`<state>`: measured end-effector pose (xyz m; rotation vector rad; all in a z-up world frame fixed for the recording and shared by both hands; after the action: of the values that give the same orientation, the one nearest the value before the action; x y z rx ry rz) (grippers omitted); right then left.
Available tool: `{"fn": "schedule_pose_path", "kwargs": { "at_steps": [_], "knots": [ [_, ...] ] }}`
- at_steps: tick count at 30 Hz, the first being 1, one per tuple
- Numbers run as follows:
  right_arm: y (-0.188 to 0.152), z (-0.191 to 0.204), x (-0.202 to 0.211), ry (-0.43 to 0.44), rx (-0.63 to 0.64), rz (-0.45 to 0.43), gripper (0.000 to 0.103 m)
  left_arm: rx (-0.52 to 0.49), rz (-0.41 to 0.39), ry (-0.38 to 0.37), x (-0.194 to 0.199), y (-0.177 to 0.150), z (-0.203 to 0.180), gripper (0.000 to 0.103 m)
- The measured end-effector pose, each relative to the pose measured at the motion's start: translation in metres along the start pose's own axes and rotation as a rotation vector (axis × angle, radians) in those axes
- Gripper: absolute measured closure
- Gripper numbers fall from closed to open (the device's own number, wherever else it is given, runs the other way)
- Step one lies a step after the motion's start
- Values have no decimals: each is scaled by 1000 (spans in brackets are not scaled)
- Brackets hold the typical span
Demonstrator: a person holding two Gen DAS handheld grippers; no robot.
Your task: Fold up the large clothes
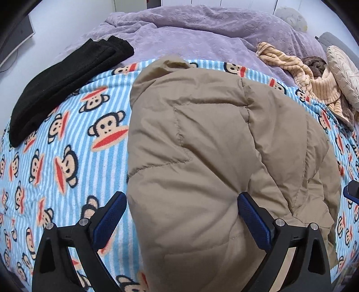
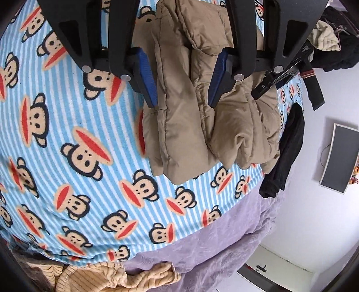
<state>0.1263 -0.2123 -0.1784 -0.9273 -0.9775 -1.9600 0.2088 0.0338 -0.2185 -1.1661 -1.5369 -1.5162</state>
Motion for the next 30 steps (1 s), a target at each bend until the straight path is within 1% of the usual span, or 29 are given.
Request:
{"fn": "schedule_pose_path", "kwargs": {
  "at_steps": [1, 4, 6, 9, 11, 12, 14, 19, 22, 30],
  "knots": [
    [3, 6, 0, -2, 10, -3, 56, 4, -11, 1, 7, 0, 3, 3],
    [-7, 18, 4, 4, 49, 3, 58, 32, -33, -13, 24, -4, 13, 2],
    [-14, 28, 3, 0, 91, 13, 59, 42, -35, -19, 31, -12, 19, 3],
    [-28, 38, -9, -6, 137, 48, 59, 31, 7, 3, 25, -35, 27, 2],
    [-39, 40, -22, -20, 153, 85, 59, 55, 27, -8, 18, -46, 30, 2],
    [-46, 39, -28, -34, 161, 105, 59, 71, 30, -16, 15, -48, 31, 0],
    [-55, 37, -41, -65, 174, 131, 59, 91, 40, -33, 8, -53, 31, 0],
    [-70, 27, -62, -124, 196, 168, 59, 94, 49, -23, 9, -56, 27, 0],
    [-72, 25, -61, -142, 180, 173, 59, 79, 53, -18, 15, -58, 28, 0],
    [-87, 30, -38, -172, 154, 179, 57, 86, 71, -18, 33, -63, 36, 0]
  ]
}}
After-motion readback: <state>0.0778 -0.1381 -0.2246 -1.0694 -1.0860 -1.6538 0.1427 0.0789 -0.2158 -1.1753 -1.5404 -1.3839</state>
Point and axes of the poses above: each gripper's, at about its wrist camera, not at the fingertips, and x roughly against the way its jaws point, z to its left, y to its top, the point moved 10 cm from there along -x, roughly the way its jaws point, and after that the axes turned 9 degrees about x, right-handed, at the moved point
